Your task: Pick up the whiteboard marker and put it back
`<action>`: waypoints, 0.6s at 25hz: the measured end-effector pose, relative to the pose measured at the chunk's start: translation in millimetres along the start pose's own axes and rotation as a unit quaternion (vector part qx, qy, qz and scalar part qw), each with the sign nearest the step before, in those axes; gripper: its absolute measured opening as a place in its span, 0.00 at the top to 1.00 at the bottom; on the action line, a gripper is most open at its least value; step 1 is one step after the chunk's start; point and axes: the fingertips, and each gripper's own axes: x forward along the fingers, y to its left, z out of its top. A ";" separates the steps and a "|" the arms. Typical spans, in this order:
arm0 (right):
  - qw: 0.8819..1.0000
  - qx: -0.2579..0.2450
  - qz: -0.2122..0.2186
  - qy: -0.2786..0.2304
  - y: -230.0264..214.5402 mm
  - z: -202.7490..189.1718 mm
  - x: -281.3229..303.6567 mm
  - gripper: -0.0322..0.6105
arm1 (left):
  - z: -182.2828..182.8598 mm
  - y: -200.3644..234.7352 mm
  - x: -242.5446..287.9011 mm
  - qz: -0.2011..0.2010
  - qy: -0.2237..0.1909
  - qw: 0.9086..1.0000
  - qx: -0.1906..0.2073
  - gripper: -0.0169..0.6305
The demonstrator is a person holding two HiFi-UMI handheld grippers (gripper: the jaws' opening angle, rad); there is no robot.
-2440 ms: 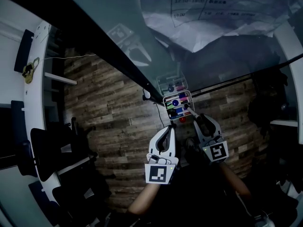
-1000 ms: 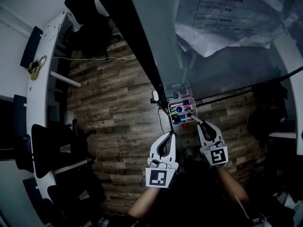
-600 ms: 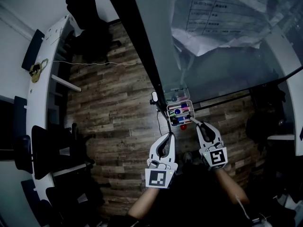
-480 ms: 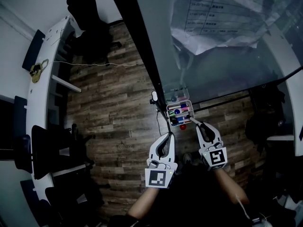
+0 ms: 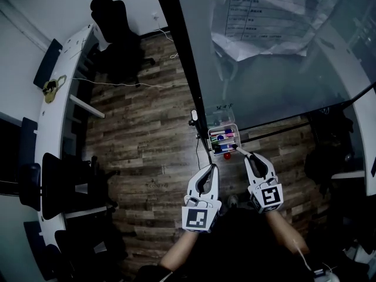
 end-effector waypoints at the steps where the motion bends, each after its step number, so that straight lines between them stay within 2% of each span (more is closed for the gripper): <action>1: 1.000 -0.001 -0.001 -0.001 0.3 1.1 -2.4 0.83 | 1.0 -1.9 -1.6 -0.001 -0.002 1.000 0.001 0.97; 15: 1.000 -0.006 -0.007 -0.018 -2.6 13.7 -40.2 0.83 | 5.7 -36.5 -16.2 -0.019 -0.007 1.000 0.012 0.97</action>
